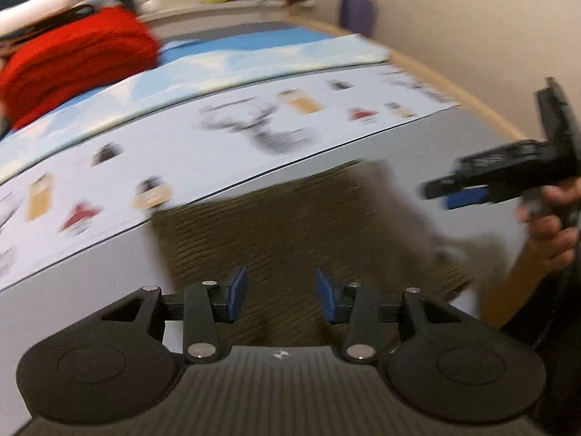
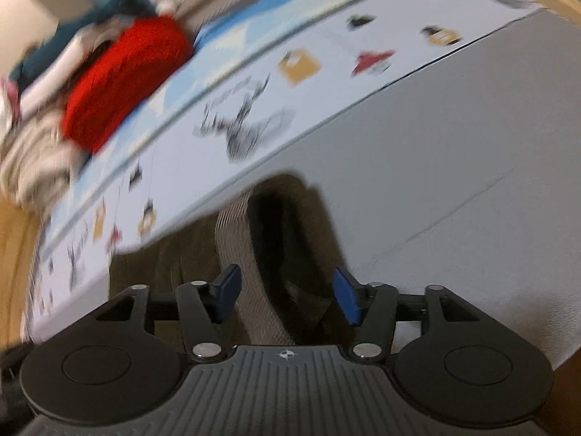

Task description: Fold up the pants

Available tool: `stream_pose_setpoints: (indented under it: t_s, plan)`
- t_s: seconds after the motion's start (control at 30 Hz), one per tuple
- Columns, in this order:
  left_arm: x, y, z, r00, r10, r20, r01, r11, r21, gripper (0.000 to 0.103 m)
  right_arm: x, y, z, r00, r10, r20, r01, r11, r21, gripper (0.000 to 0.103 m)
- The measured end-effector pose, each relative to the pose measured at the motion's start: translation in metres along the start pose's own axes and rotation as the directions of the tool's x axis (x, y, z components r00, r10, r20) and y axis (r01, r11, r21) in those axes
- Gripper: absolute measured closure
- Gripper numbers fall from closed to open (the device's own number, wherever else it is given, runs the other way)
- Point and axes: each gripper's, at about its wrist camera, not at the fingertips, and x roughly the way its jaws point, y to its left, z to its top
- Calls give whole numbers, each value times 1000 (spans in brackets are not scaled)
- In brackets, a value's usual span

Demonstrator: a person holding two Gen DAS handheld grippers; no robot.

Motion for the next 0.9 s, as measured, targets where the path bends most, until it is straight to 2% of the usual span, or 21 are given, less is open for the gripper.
stream_pose_setpoints:
  t_s: [0.13,0.17,0.2,0.27,0.3,0.37,0.4,0.5,0.63,0.73,0.77,0.83,0.87,0.9]
  plan:
    - [-1,62,-27,1000,-3,8,4,990,-143,57,30,19,-2,992,-88,-88,80,993,-89,38]
    - [5,69,-29,999,25,-48,-32,985,-172,58,37,23,-2,987,-123,-103,111,987,-112,35]
    - [2,72,-30,998,38,-53,-47,983,-180,58,44,25,-3,981,-154,-114,139,982,-130,31]
    - [0,73,-25,999,45,-12,-46,980,-193,57,50,28,-3,978,-173,-118,156,977,-142,29]
    - [1,72,-24,999,44,-7,-44,977,-207,56,52,30,-3,979,-164,-119,146,978,-150,33]
    - [2,71,-22,999,36,-21,-40,974,-224,57,53,37,-4,982,-151,-110,130,976,-174,49]
    - [1,70,-24,999,37,-24,-41,976,-215,57,49,43,-8,983,-161,-87,141,968,-207,64]
    - [0,68,-23,1000,25,2,-24,979,-203,57,37,56,-15,986,-168,-14,157,947,-280,83]
    - [-4,66,-26,999,25,33,-18,980,-198,57,-5,59,-13,993,-70,98,93,963,-253,89]
    - [-11,63,-26,997,-37,75,49,986,-160,57,-40,62,-20,986,-23,165,71,955,-287,89]
    - [-11,60,-27,994,-73,76,83,987,-137,57,-42,60,-22,987,-34,157,79,954,-290,89]
    - [-6,51,-29,988,-151,41,154,985,-83,57,-29,48,-21,990,-111,83,129,955,-266,89]
    - [2,45,-31,982,-189,-17,188,981,-57,57,-16,41,-22,984,-174,23,174,947,-271,90]
    - [12,38,-35,978,-189,-90,187,982,-28,57,-4,38,-24,973,-230,-24,213,930,-299,90]
